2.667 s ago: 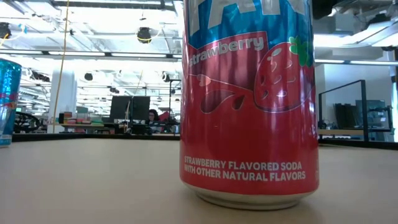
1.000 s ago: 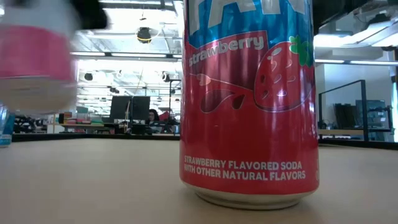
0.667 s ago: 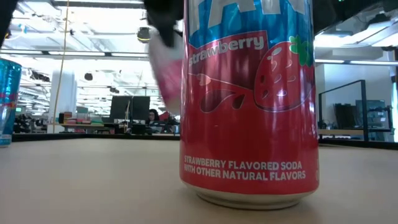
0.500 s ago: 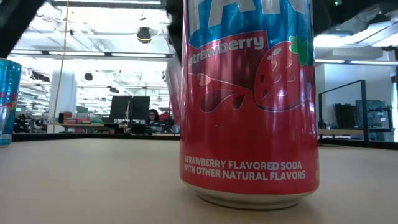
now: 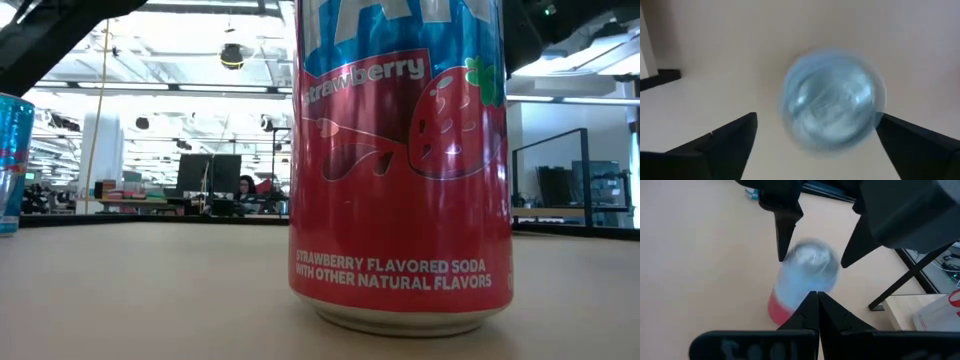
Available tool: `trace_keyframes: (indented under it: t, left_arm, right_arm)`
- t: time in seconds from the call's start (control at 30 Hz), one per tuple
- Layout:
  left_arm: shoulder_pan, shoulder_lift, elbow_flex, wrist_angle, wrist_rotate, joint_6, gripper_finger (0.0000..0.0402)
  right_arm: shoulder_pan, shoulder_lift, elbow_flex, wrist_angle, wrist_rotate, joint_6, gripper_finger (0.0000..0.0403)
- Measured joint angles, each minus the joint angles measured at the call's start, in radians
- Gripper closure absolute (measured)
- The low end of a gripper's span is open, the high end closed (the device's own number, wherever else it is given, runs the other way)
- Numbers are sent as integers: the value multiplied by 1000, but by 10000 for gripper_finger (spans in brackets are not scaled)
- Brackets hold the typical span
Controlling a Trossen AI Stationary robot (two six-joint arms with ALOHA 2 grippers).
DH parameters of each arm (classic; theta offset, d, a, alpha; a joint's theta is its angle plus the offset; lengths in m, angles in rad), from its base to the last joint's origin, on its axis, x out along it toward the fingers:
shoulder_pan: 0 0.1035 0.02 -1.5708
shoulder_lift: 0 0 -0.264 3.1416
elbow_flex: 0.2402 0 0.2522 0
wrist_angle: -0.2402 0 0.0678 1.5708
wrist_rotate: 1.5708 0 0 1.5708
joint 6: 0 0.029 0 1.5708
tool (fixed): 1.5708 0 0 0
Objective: Place canned beverage on shelf
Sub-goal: Put the pink-white soda can on the shelf
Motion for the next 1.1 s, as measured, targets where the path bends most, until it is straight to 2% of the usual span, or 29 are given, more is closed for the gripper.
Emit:
trace_keyframes:
  t: [0.3,0.47,0.63,0.77,0.9,1.0,1.1]
  left_arm:
    - [-8,-39,2,-111,-8,-22,21]
    - [-28,-101,-6,-273,-61,-73,21]
    - [-84,-292,-123,-266,-109,-145,20]
    - [-161,-504,-285,-234,-232,-245,20]
    - [-263,-757,-523,-129,-348,-373,19]
    - [-351,-970,-748,26,-473,-455,19]
    - [-418,-1169,-995,275,-647,-471,19]
  right_arm:
    - [0,0,0,13,-4,10,382]
    - [10,0,0,-25,-91,38,378]
    - [48,0,0,-57,-108,69,376]
    - [72,0,0,-56,-107,79,376]
    - [82,0,0,-23,-107,86,372]
    - [82,0,0,-2,-106,87,371]
    - [74,0,0,32,-106,86,371]
